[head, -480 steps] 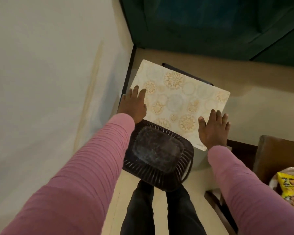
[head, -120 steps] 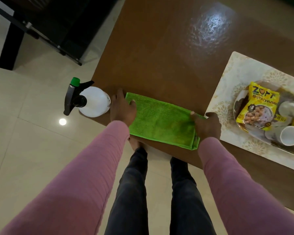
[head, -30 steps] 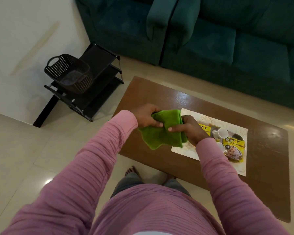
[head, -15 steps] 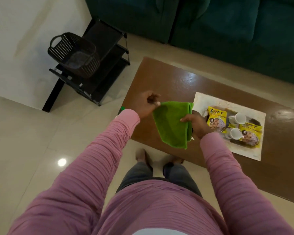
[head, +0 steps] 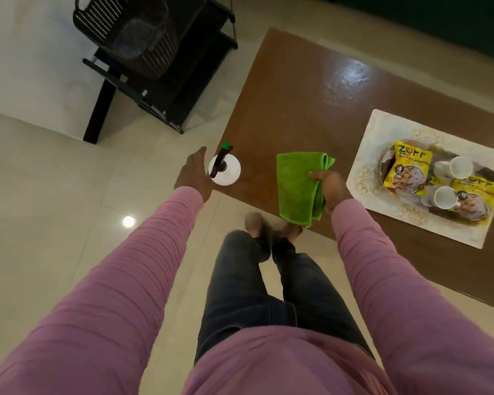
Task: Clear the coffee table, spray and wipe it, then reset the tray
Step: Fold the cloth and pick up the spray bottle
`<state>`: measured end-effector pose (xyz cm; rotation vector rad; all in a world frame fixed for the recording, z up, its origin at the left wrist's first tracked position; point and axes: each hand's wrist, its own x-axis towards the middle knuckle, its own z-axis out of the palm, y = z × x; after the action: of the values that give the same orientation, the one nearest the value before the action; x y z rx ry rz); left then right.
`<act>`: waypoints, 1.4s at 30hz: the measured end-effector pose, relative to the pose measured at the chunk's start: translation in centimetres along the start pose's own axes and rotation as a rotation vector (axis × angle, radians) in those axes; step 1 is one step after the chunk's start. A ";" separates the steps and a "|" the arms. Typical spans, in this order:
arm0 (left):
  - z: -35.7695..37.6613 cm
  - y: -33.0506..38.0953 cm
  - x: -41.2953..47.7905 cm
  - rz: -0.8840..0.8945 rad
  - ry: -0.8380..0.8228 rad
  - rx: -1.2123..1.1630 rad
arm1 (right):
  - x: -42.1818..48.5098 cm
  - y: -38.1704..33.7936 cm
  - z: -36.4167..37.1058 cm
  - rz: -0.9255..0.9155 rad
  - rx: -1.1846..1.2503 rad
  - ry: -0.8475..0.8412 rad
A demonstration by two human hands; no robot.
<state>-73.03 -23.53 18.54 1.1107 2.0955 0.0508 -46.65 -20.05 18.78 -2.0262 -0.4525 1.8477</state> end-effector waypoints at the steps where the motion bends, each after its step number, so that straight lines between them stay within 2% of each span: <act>1: 0.6 -0.5 0.7 0.006 -0.046 0.046 | 0.6 0.2 0.3 0.007 -0.007 0.002; 7: 2.1 -2.1 5.1 0.174 -0.252 0.196 | 3.8 2.1 2.3 0.040 -0.036 0.057; 10: 1.9 -2.8 7.6 0.260 -0.303 0.307 | 3.9 2.4 4.3 0.031 -0.006 0.123; 14: 1.4 -2.6 9.9 0.445 -0.338 0.295 | 4.6 3.1 7.1 0.042 0.072 0.184; 17: 1.5 -2.6 11.6 0.576 -0.405 0.292 | 4.6 3.5 9.1 0.026 0.154 0.164; 21: 0.4 -3.1 12.3 0.418 -0.394 0.242 | 3.6 2.5 11.8 0.032 0.031 0.083; 27: -6.4 -5.4 11.6 0.242 -0.339 -0.010 | 1.4 -2.4 16.1 0.032 -0.006 0.108; 33: -14.9 -8.0 11.1 0.232 -0.280 -0.115 | 0.0 -7.5 21.4 -0.074 0.002 0.140; 42: -25.6 -8.5 14.6 0.295 -0.076 -0.224 | 1.6 -12.3 29.4 -0.138 0.013 0.038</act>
<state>-100.06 -10.70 25.14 1.2521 1.7951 0.3702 -75.73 -7.03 20.78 -1.9660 -0.5535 1.7228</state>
